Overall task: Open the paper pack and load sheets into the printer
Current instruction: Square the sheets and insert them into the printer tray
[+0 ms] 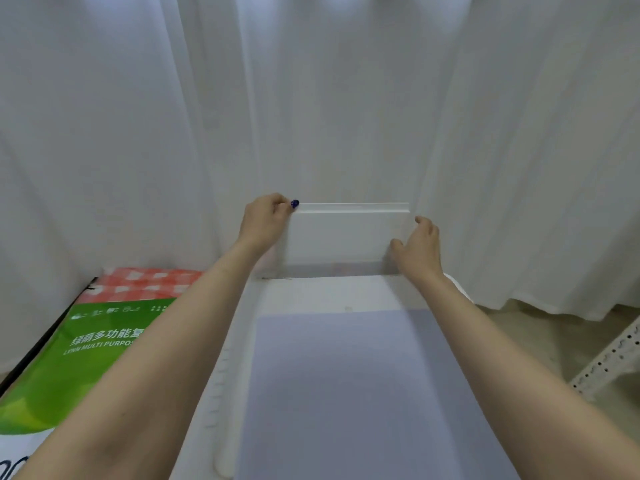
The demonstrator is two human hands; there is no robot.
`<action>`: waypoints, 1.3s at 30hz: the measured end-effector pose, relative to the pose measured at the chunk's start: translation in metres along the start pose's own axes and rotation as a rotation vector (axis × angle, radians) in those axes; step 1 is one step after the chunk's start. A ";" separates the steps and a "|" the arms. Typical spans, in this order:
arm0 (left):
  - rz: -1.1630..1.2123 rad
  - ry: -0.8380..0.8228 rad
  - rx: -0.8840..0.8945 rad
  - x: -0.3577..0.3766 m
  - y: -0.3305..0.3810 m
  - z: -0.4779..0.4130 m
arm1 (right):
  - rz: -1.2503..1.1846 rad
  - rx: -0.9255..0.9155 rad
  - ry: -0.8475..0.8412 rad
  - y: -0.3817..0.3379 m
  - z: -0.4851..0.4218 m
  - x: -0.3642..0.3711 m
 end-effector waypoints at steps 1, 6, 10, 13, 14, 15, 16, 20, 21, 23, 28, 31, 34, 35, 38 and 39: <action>0.032 0.011 0.002 -0.004 0.003 -0.002 | -0.066 0.045 -0.032 0.002 -0.001 0.003; 0.128 0.099 -0.054 -0.009 -0.009 0.008 | -0.230 0.121 -0.111 0.001 0.002 0.010; 0.212 0.230 -0.275 -0.008 -0.042 0.026 | -0.287 0.112 -0.096 0.001 0.002 0.010; 0.225 0.269 -0.407 0.010 -0.054 0.047 | -0.402 0.136 -0.028 0.005 0.004 0.012; 0.234 0.287 -0.409 0.014 -0.052 0.051 | -0.433 0.141 -0.002 0.008 0.005 0.013; 0.246 0.304 -0.411 0.016 -0.051 0.054 | -0.452 0.145 0.015 0.009 0.006 0.014; 0.256 0.318 -0.412 0.016 -0.051 0.056 | -0.465 0.151 0.028 0.010 0.006 0.014; 0.258 0.349 -0.354 0.010 -0.051 0.053 | -0.471 0.178 0.100 0.011 0.005 0.014; 0.260 0.350 -0.329 0.010 -0.047 0.052 | -0.456 0.198 0.134 0.012 0.005 0.012; 0.268 0.354 -0.315 0.010 -0.039 0.050 | -0.428 0.232 0.185 0.015 0.006 0.011; 0.263 0.335 -0.292 0.008 -0.035 0.049 | -0.453 0.232 0.189 0.009 0.005 0.012; 0.271 0.318 -0.275 0.009 -0.031 0.048 | -0.468 0.219 0.184 0.005 0.000 0.009; 0.205 0.240 -0.255 0.015 -0.028 0.038 | -0.446 0.188 0.135 0.005 -0.002 0.012; 0.156 0.187 -0.245 0.020 -0.029 0.033 | -0.414 0.164 0.098 0.004 -0.002 0.015; 0.038 0.007 -0.268 0.033 -0.034 0.024 | -0.315 0.101 -0.047 0.000 -0.003 0.026; 0.024 -0.024 -0.280 0.035 -0.035 0.021 | -0.302 0.091 -0.085 -0.001 -0.004 0.029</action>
Point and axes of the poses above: each hand's wrist, its own z-axis away from the middle knuckle, its own x-axis out of the palm, y = z × x, the point moved 9 cm from there along -z, towards the middle knuckle, and after that the axes turned 10 degrees about -x, right-handed, at the moved point
